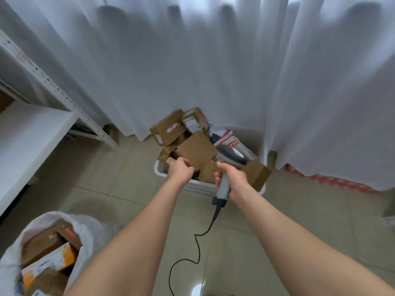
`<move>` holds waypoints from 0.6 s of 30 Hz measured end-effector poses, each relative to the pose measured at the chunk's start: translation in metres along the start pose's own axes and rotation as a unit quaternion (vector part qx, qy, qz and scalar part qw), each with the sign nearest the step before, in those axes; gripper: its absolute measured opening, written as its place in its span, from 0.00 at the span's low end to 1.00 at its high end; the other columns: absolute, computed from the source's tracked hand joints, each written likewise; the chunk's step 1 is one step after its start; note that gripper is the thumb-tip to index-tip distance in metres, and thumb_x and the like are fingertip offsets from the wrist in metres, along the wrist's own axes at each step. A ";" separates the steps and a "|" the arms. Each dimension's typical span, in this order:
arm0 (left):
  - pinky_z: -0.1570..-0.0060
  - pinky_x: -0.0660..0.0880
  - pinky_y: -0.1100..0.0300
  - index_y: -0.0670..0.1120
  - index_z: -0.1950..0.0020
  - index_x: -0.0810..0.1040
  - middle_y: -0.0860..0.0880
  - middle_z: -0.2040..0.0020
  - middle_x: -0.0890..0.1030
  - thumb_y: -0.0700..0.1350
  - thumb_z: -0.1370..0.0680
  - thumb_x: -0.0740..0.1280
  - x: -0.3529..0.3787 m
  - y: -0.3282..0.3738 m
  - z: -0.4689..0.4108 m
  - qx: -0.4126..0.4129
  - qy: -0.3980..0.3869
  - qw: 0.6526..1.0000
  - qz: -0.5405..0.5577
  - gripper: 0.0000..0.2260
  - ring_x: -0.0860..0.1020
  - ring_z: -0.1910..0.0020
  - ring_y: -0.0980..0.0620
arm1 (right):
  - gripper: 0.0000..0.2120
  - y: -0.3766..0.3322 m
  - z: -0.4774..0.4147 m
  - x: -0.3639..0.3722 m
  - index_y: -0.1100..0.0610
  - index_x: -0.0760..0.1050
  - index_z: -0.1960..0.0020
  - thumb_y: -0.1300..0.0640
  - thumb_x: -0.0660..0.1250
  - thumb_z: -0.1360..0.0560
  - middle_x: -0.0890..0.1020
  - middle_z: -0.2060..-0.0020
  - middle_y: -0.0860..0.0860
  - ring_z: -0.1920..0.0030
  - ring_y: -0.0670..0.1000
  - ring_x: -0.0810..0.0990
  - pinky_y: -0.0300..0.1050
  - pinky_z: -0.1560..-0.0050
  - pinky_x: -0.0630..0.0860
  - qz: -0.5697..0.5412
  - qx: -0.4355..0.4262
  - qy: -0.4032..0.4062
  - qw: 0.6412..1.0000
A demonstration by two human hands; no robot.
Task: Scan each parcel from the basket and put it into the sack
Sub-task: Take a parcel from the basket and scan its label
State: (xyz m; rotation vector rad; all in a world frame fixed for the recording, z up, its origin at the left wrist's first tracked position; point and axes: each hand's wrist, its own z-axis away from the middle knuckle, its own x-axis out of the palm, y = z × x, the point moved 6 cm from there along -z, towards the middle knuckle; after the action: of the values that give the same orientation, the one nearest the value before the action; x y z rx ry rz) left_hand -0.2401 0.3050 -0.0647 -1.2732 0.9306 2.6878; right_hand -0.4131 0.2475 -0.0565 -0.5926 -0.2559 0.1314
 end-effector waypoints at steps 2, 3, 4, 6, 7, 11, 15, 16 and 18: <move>0.41 0.73 0.54 0.47 0.36 0.74 0.43 0.36 0.73 0.44 0.23 0.64 0.011 0.018 -0.013 0.001 -0.007 1.000 -0.007 0.16 0.76 0.42 0.45 | 0.07 -0.019 -0.017 -0.010 0.59 0.77 0.51 0.57 0.71 0.25 0.80 0.65 0.54 0.67 0.49 0.78 0.41 0.62 0.78 0.006 -0.008 0.008 1.000; 0.43 0.73 0.55 0.47 0.36 0.73 0.43 0.36 0.73 0.44 0.23 0.64 0.015 0.027 -0.021 0.002 -0.009 1.000 -0.008 0.15 0.75 0.42 0.45 | 0.08 -0.029 -0.026 -0.013 0.59 0.77 0.51 0.57 0.71 0.25 0.80 0.65 0.53 0.67 0.49 0.79 0.42 0.62 0.79 0.006 -0.009 0.010 1.000; 0.45 0.72 0.57 0.47 0.35 0.73 0.44 0.36 0.73 0.44 0.22 0.64 0.019 0.035 -0.029 0.001 -0.011 1.000 -0.010 0.15 0.75 0.43 0.46 | 0.08 -0.038 -0.036 -0.014 0.60 0.77 0.50 0.56 0.71 0.25 0.80 0.65 0.53 0.67 0.49 0.79 0.42 0.61 0.79 0.008 -0.008 0.010 1.000; 0.49 0.71 0.58 0.47 0.35 0.73 0.44 0.36 0.73 0.44 0.22 0.64 0.025 0.048 -0.050 -0.003 -0.015 1.000 -0.010 0.15 0.75 0.45 0.47 | 0.10 -0.057 -0.057 -0.011 0.60 0.77 0.48 0.56 0.71 0.25 0.80 0.65 0.54 0.67 0.49 0.79 0.42 0.61 0.79 0.013 -0.009 0.007 1.000; 0.50 0.72 0.58 0.47 0.35 0.73 0.44 0.35 0.73 0.44 0.22 0.64 0.028 0.054 -0.063 -0.006 -0.017 1.000 -0.005 0.15 0.76 0.45 0.47 | 0.10 -0.068 -0.069 -0.008 0.61 0.77 0.47 0.57 0.71 0.25 0.80 0.65 0.54 0.67 0.49 0.79 0.42 0.61 0.79 0.017 -0.010 0.004 1.000; 0.45 0.75 0.54 0.47 0.35 0.72 0.44 0.34 0.72 0.45 0.22 0.65 0.031 0.075 -0.130 -0.018 -0.019 1.000 0.017 0.16 0.77 0.43 0.46 | 0.08 -0.110 -0.129 0.019 0.61 0.78 0.51 0.57 0.71 0.25 0.79 0.67 0.54 0.69 0.48 0.77 0.41 0.66 0.78 0.051 -0.003 0.014 0.999; 0.43 0.73 0.56 0.45 0.33 0.71 0.43 0.33 0.71 0.46 0.22 0.65 0.032 0.088 -0.215 -0.031 -0.015 0.999 0.030 0.18 0.75 0.40 0.46 | 0.07 -0.144 -0.204 0.060 0.60 0.77 0.53 0.56 0.70 0.24 0.79 0.68 0.54 0.69 0.49 0.77 0.44 0.59 0.78 0.110 0.007 -0.006 0.994; 0.43 0.72 0.57 0.45 0.32 0.71 0.43 0.33 0.71 0.46 0.22 0.65 0.034 0.089 -0.234 -0.036 -0.014 0.999 0.030 0.18 0.75 0.39 0.46 | 0.07 -0.149 -0.224 0.069 0.61 0.77 0.53 0.57 0.70 0.24 0.79 0.68 0.54 0.68 0.49 0.77 0.44 0.59 0.78 0.123 0.008 -0.013 0.992; 0.42 0.71 0.57 0.44 0.32 0.71 0.42 0.33 0.71 0.46 0.22 0.65 0.039 0.090 -0.266 -0.050 -0.018 0.998 0.031 0.19 0.74 0.38 0.45 | 0.07 -0.155 -0.256 0.082 0.61 0.78 0.52 0.57 0.70 0.24 0.79 0.68 0.54 0.68 0.50 0.77 0.45 0.59 0.77 0.145 0.019 -0.027 0.989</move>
State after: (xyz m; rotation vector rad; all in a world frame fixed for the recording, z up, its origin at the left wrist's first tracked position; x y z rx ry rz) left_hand -0.1046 0.0824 -0.1763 -1.2277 0.8554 2.8274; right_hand -0.2567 -0.0012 -0.1566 -0.5863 -0.2176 0.4334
